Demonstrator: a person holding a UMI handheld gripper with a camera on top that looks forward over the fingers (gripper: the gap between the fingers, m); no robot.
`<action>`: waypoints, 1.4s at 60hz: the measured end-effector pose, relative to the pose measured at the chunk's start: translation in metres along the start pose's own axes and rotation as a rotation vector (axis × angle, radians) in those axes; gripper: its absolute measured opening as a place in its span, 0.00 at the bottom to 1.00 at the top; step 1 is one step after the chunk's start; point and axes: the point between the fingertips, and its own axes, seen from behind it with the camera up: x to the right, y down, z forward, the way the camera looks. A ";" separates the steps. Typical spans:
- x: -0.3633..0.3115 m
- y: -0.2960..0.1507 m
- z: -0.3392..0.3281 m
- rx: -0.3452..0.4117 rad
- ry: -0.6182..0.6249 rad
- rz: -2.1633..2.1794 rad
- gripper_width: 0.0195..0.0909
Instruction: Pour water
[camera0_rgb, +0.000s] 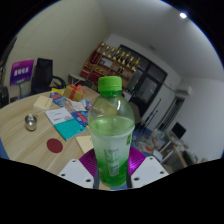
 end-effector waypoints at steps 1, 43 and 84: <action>-0.001 -0.007 0.002 0.002 0.009 -0.021 0.24; -0.235 -0.107 0.120 0.109 0.240 -1.672 0.25; -0.250 -0.053 0.143 0.061 -0.094 0.341 0.24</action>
